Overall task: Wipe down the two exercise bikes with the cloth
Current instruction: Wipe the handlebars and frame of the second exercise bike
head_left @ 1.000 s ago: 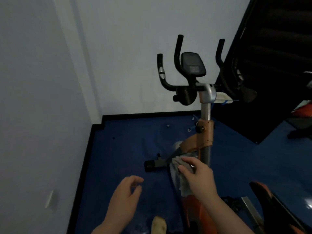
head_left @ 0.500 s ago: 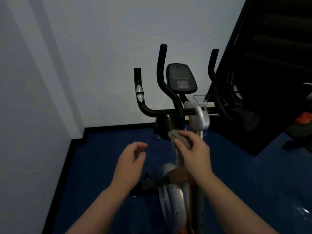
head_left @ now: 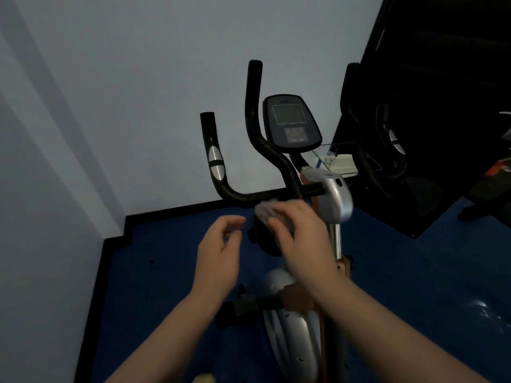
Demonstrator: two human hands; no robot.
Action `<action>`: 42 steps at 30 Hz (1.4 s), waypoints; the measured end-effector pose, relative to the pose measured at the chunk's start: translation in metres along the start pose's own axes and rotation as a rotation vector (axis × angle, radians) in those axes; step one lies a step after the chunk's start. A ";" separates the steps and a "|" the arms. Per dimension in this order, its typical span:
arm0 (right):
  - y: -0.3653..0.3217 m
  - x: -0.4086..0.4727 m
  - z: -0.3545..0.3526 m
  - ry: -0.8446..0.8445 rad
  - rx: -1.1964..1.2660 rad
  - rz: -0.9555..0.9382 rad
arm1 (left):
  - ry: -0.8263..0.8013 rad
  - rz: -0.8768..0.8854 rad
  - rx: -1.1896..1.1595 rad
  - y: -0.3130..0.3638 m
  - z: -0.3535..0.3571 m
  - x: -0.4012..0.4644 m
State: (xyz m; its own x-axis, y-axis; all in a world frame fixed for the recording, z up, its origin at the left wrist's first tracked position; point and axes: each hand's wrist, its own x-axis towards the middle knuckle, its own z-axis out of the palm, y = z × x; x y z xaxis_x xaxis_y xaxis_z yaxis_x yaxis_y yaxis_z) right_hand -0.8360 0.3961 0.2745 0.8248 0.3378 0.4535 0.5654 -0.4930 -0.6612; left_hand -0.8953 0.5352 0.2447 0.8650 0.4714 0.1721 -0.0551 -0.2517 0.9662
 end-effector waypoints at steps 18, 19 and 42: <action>0.028 -0.036 -0.005 -0.090 -0.592 -0.303 | -0.182 0.038 -0.071 -0.012 0.025 0.028; 0.029 -0.035 -0.010 -0.088 -0.592 -0.312 | -0.180 0.041 -0.074 -0.011 0.025 0.028; 0.034 -0.057 0.006 0.368 -0.223 -0.017 | -0.207 0.012 0.014 -0.009 0.035 0.040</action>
State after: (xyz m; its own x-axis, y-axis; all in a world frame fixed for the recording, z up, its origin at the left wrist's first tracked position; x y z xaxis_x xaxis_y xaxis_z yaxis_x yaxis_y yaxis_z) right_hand -0.8637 0.3649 0.2232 0.7375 0.0592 0.6728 0.5321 -0.6645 -0.5248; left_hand -0.8428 0.5265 0.2362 0.9485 0.2846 0.1387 -0.0600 -0.2685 0.9614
